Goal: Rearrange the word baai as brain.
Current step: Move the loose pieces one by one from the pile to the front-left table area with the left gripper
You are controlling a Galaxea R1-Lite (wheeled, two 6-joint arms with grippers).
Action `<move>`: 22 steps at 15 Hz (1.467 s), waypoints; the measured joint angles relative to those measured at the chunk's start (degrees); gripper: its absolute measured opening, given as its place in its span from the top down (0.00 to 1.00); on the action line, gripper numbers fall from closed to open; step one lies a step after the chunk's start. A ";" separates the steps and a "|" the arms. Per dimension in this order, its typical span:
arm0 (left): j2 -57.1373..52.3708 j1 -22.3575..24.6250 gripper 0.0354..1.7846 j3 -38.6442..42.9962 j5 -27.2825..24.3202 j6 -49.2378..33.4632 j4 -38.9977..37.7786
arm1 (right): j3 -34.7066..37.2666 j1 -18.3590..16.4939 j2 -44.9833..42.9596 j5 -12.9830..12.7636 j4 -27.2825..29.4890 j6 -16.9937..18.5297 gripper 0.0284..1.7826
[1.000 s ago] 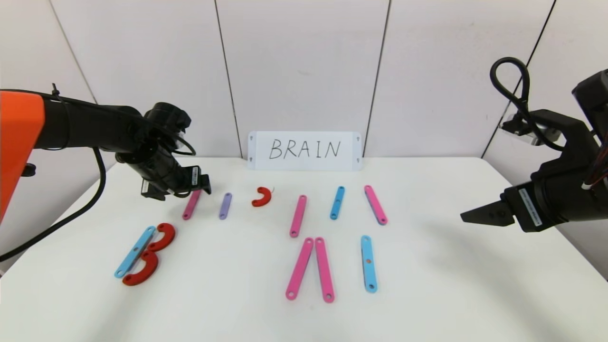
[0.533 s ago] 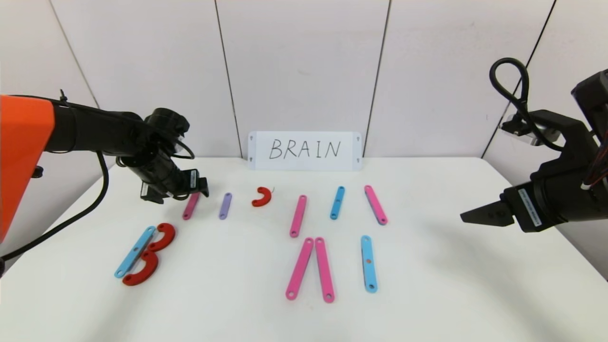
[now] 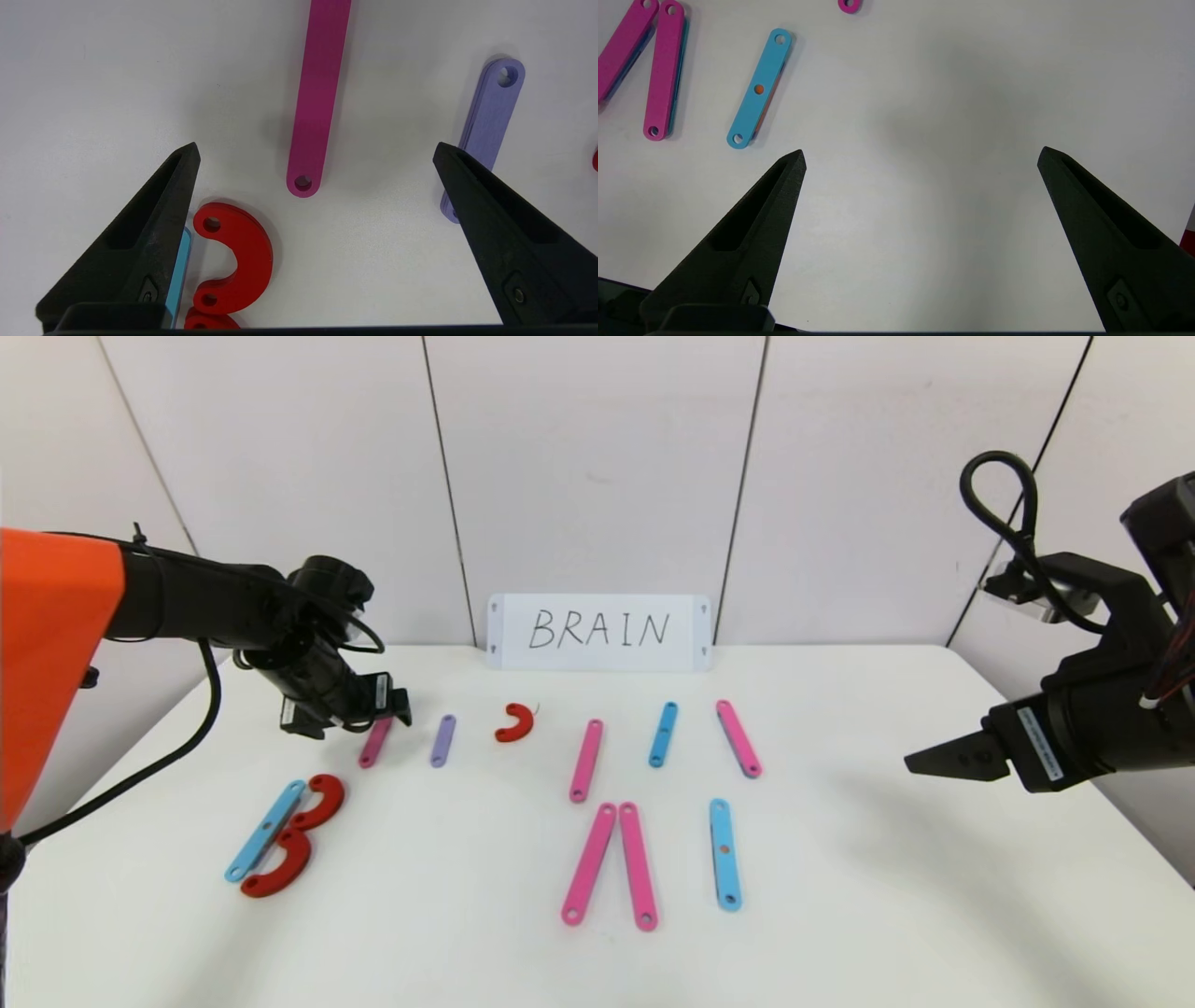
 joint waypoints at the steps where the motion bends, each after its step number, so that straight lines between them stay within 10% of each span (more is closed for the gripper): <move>1: 0.29 -0.02 0.02 -0.01 0.00 0.00 -0.33 | 0.00 0.01 0.02 0.02 0.00 -0.02 0.02; 22: 4.68 0.76 0.02 -2.38 -0.05 1.18 -1.40 | 0.52 1.05 0.22 -0.94 0.00 -0.05 0.02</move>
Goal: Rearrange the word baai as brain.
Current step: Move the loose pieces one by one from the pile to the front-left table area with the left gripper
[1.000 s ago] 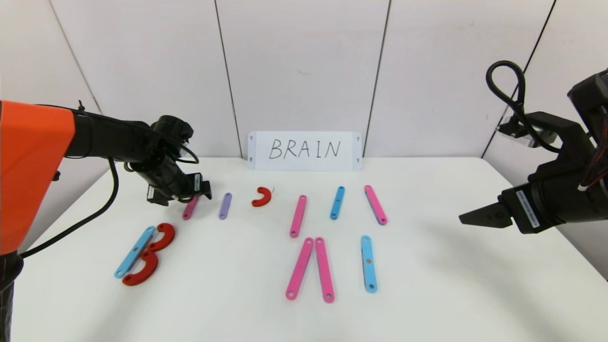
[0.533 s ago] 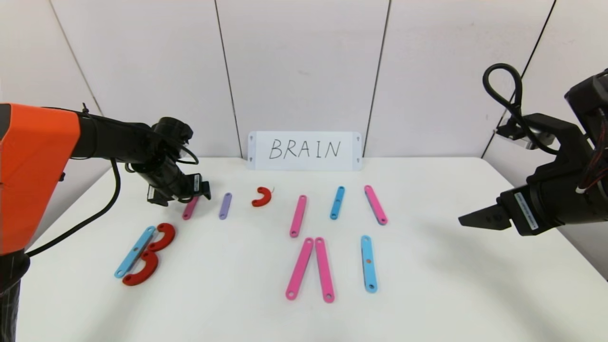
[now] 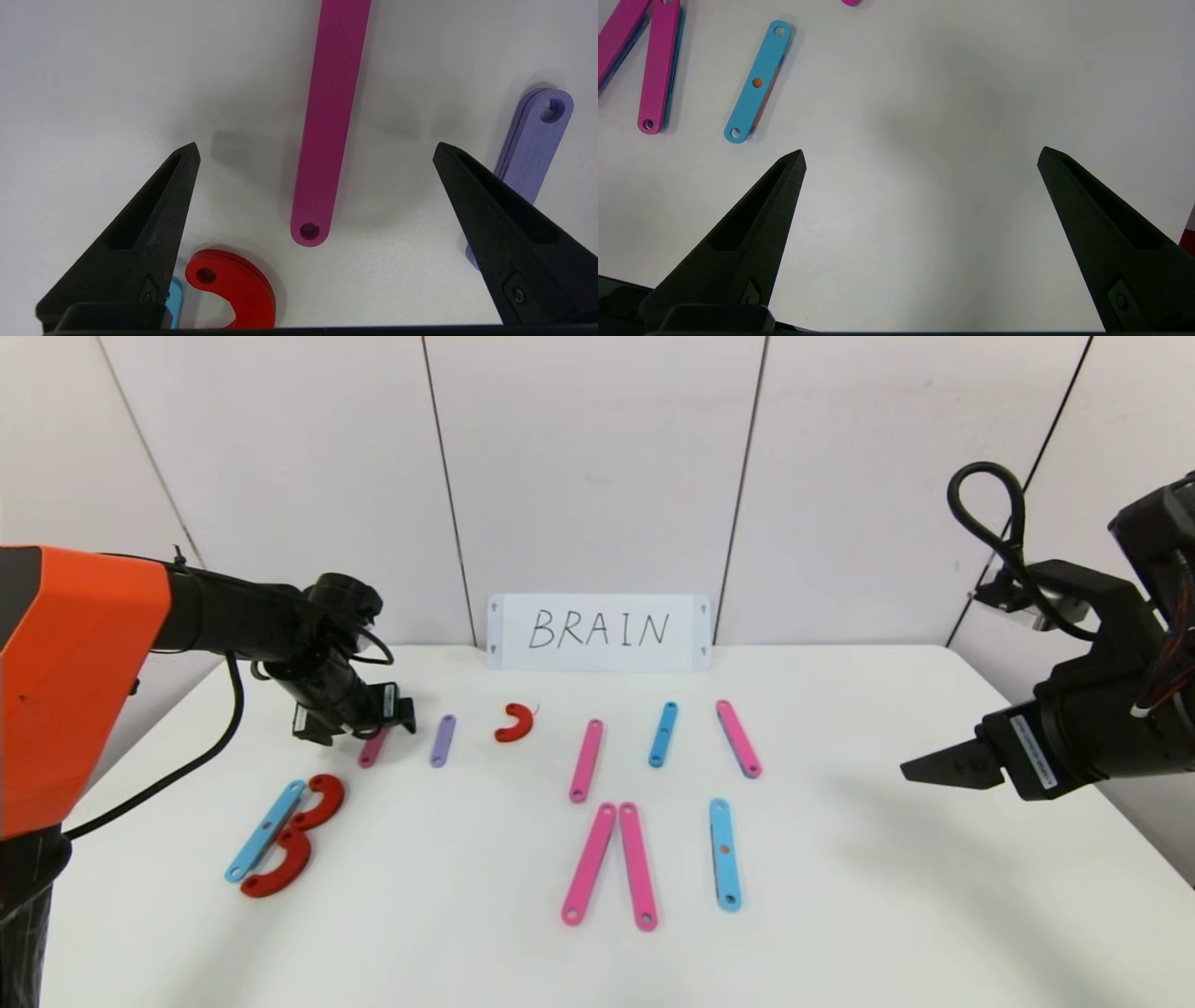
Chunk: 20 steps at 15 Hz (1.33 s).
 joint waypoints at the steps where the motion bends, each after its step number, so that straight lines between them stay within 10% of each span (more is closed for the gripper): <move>1: 0.09 0.02 0.02 0.00 0.00 0.02 -0.02 | 0.00 0.00 0.00 -0.02 0.00 0.00 0.02; 9: 0.94 0.02 0.09 -0.77 -0.23 0.17 -0.02 | 0.00 0.23 0.00 -0.02 0.00 0.00 0.02; 17: 1.38 0.02 0.78 -1.16 -0.23 0.13 0.05 | 0.27 0.72 -0.05 -0.06 -0.07 0.00 0.02; 20: 1.40 0.00 0.87 -1.13 -0.37 0.13 0.00 | 0.27 0.80 -0.06 -0.09 -0.10 0.00 0.02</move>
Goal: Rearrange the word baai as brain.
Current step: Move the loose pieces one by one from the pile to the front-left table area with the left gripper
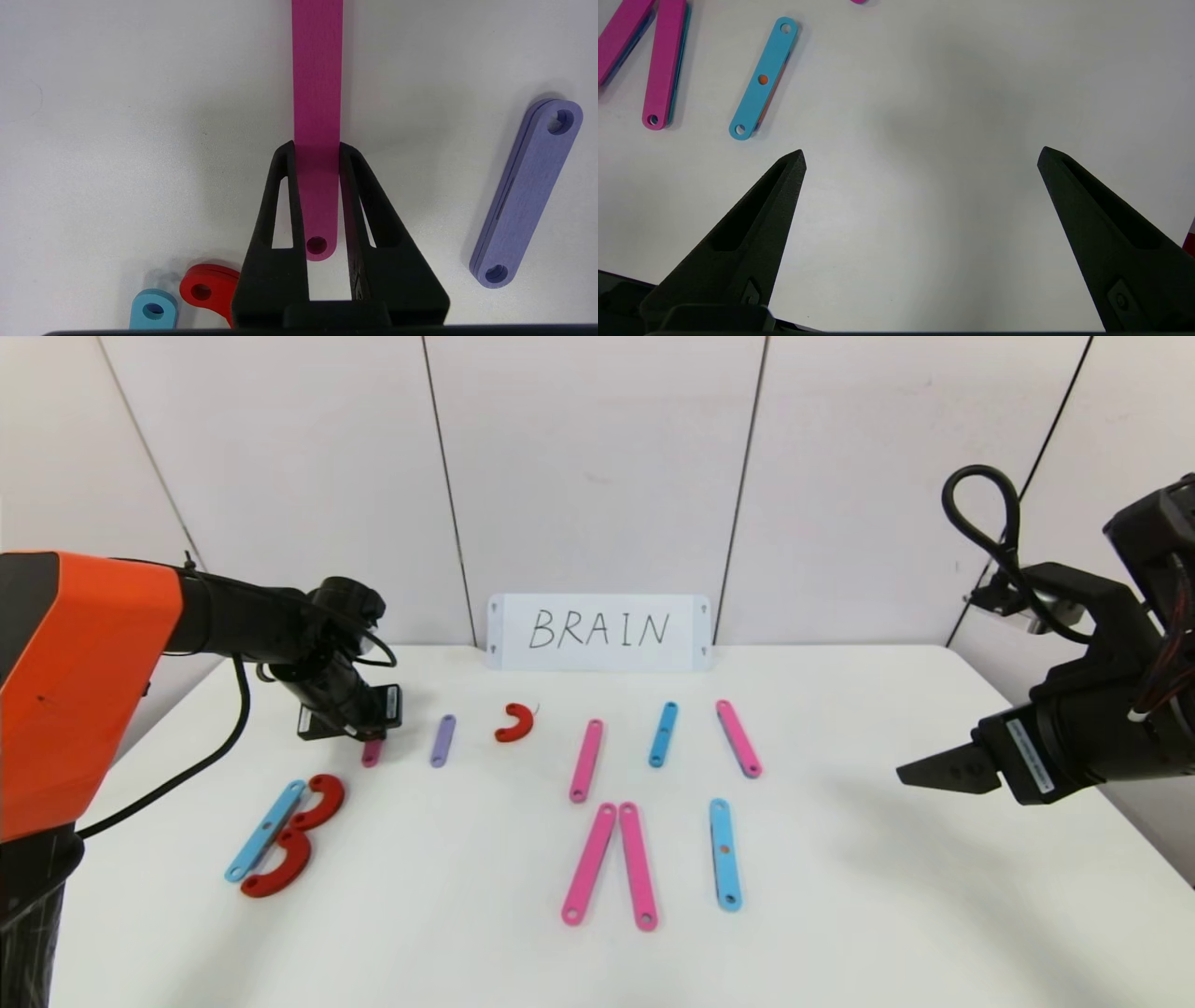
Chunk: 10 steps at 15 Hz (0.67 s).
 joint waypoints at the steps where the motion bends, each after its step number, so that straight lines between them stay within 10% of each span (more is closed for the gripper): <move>1: 0.02 -0.12 0.87 0.00 -0.02 0.01 0.05 | 0.00 0.00 0.00 -0.02 0.00 0.00 0.02; 10: -6.42 -0.26 0.87 3.43 -4.27 -0.10 0.94 | 0.00 0.11 0.01 -0.27 0.02 0.00 0.02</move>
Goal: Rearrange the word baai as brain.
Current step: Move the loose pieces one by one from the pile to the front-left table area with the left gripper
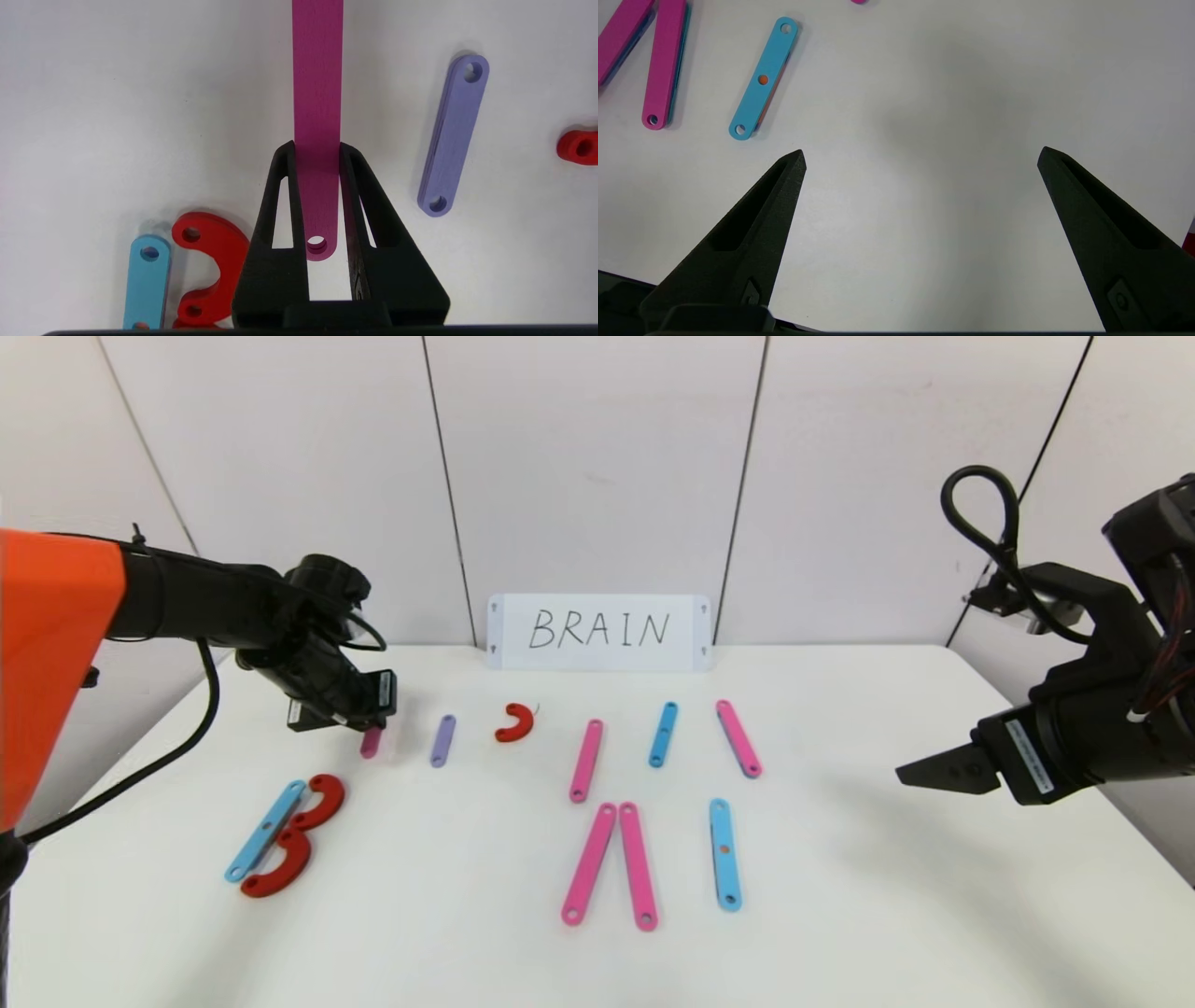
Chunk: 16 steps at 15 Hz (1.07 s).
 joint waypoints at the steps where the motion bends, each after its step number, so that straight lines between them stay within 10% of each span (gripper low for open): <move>1: -1.40 -0.16 0.87 1.05 -0.04 0.02 -0.04 | 0.00 0.00 0.00 -0.15 -0.02 0.00 0.02; 16: -25.71 -7.00 0.87 29.68 0.40 0.88 -1.68 | 0.52 1.71 -0.30 -0.34 0.09 0.00 0.02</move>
